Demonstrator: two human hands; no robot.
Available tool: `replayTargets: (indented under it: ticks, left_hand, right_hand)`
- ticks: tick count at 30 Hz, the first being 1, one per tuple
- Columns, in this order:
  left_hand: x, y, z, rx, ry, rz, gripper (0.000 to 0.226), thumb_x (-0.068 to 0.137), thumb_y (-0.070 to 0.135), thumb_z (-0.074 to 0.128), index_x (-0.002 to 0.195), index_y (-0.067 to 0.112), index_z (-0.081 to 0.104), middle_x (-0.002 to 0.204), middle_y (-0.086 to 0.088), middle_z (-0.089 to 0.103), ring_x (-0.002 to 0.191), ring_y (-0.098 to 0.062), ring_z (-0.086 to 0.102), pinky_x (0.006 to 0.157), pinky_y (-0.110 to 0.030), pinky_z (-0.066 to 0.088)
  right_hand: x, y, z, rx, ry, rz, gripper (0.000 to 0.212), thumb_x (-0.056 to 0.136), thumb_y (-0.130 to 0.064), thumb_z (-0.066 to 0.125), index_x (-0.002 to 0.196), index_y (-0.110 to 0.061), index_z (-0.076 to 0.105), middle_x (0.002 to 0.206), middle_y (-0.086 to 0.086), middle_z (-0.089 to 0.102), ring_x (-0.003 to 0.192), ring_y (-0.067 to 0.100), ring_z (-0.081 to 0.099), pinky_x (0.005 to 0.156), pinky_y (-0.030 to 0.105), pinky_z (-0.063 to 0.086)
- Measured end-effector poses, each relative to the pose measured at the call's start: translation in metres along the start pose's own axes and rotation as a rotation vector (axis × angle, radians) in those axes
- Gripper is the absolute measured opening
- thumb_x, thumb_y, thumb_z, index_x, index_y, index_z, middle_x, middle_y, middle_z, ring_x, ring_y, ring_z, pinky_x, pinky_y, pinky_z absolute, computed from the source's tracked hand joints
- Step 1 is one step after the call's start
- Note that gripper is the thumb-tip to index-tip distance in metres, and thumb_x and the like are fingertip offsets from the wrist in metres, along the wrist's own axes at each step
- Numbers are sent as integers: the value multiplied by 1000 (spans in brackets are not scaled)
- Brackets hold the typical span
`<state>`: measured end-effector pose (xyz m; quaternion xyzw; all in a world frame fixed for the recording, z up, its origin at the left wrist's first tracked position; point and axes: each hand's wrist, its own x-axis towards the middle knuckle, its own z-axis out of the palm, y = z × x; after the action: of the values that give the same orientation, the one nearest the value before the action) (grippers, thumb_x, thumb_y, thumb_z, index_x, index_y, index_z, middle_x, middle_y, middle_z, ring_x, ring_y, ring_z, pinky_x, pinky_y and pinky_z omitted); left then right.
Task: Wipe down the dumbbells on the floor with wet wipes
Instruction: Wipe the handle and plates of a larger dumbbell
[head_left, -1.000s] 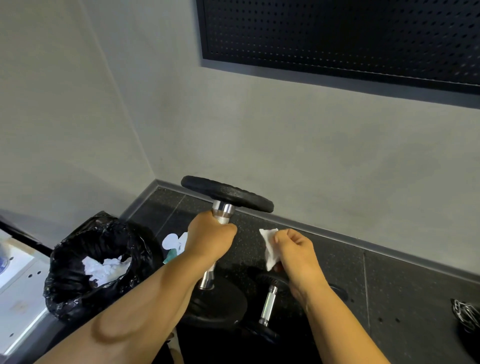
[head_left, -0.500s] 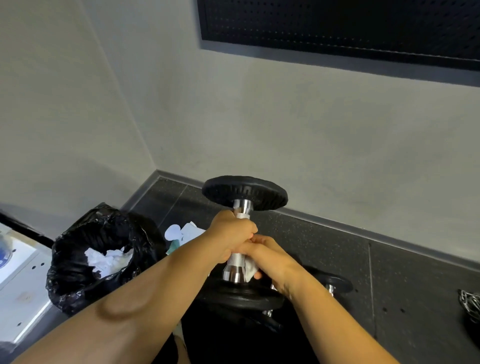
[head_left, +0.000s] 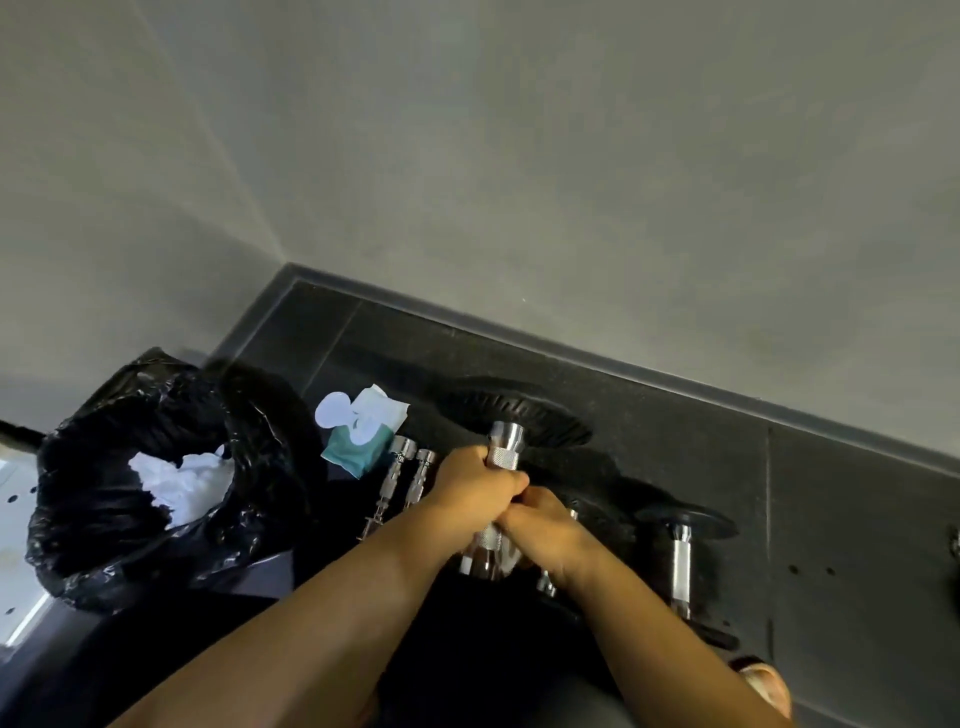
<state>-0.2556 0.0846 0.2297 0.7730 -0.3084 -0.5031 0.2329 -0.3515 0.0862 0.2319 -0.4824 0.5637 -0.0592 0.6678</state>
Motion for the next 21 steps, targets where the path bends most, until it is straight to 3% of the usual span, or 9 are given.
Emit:
replayTargets:
  ticks: [4,9,14,16,19,21]
  left_hand:
    - [38,-28,11,34,-26,-35,33,84,20,69,115,9,66,109,-10,69,99,-22,65,84,-27,49]
    - [83,-59,26,33,-70,-80,28,82,18,70,107,6,67,103,-14,69,99,-25,66,91,-37,52]
    - [122,-86,37,37,-104,-122,27,85,18,68,108,5,64,99,-8,65,86,-15,57,74,-24,43]
    - [137,-93,39,36,-121,-135,27,85,18,67,109,6,64,96,-5,62,85,-13,55,72,-22,41]
    - [157,-106,42,19,-157,-158,29,86,15,67,112,3,62,104,-11,66,88,-16,58,74,-24,45]
    - [170,-116,43,4,-164,-166,31,85,14,67,113,2,62,100,-10,65,87,-17,59,73,-24,48]
  right_hand:
    - [38,23,7,18,6,50,26,88,-4,48,67,-11,63,57,1,61,44,8,55,41,16,42]
    - [86,51,16,38,42,131,25,90,-7,51,68,-17,59,64,1,61,42,1,57,39,13,40]
    - [129,72,21,57,41,242,21,91,-8,54,72,-15,57,66,2,59,54,8,56,42,14,43]
    - [147,79,22,-13,36,274,13,92,-12,52,83,-11,62,68,1,58,56,8,55,45,15,42]
    - [172,89,26,-68,28,284,24,94,-12,49,111,0,62,85,10,64,70,16,58,57,21,46]
    - [187,98,31,-81,41,287,28,93,-12,50,113,3,62,85,13,64,69,16,57,61,25,46]
